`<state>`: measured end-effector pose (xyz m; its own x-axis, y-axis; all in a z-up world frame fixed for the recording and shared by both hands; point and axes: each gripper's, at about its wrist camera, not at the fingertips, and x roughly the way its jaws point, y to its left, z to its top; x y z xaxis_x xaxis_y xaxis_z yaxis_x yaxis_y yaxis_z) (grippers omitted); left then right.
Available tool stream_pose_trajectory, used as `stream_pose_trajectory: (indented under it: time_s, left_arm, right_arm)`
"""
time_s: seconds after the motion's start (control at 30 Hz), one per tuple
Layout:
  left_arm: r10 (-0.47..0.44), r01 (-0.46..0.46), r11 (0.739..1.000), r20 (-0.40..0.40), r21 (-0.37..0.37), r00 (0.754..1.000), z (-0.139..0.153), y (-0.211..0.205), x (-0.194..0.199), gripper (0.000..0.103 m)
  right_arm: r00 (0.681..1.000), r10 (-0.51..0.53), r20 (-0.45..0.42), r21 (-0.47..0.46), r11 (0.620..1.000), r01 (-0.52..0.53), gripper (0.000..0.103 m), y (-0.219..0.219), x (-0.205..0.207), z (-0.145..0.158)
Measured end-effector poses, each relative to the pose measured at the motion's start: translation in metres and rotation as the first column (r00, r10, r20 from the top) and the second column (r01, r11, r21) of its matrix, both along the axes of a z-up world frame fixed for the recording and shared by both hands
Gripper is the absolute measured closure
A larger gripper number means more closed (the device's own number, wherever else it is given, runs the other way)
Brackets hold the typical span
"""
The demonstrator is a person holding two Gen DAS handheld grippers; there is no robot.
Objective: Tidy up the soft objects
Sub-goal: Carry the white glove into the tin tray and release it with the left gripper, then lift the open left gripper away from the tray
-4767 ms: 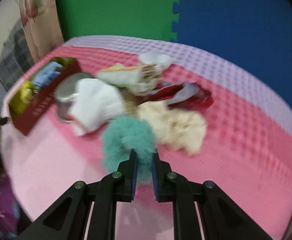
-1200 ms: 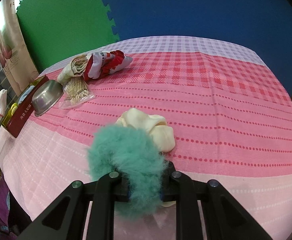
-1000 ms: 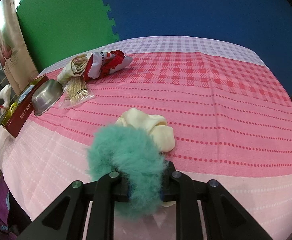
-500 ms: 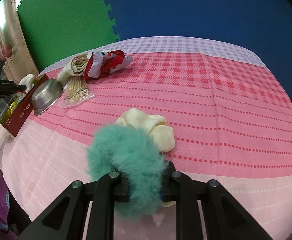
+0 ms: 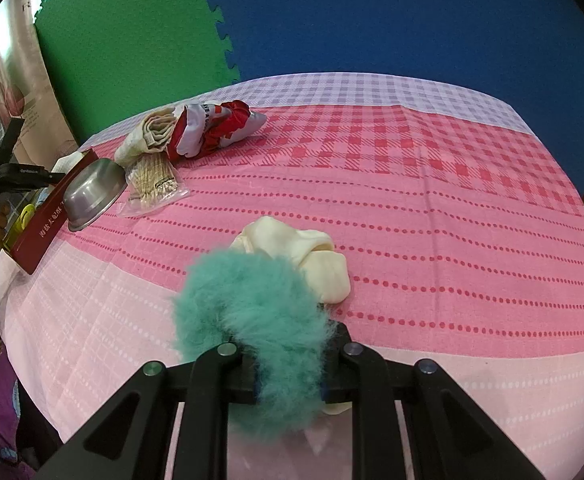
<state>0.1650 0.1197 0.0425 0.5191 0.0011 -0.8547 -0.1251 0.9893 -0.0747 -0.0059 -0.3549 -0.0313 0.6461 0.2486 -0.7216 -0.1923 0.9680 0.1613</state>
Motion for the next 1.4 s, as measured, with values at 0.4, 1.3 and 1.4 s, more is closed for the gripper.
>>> stream_pose_trajectory:
  time_s: [0.4,1.3,1.4]
  left_arm:
    - [-0.025,0.018,0.991,0.051,0.136,0.998,0.010,-0.015,-0.012,0.035]
    - [-0.014,-0.003,0.991,0.121,0.135,0.992,0.054,-0.031,-0.105,0.020]
    - [-0.008,-0.008,0.992,0.125,0.124,0.992,0.055,-0.029,-0.114,0.020]
  right_arm:
    - [1.000,0.000,0.000,0.001,1.000,0.000,0.084,0.000,0.000,0.000]
    - [0.999,-0.027,-0.031,-0.002,1.000,0.027,0.084,0.003,0.002,0.003]
    - [0.999,-0.033,-0.040,0.018,0.999,0.034,0.084,0.002,0.000,0.003]
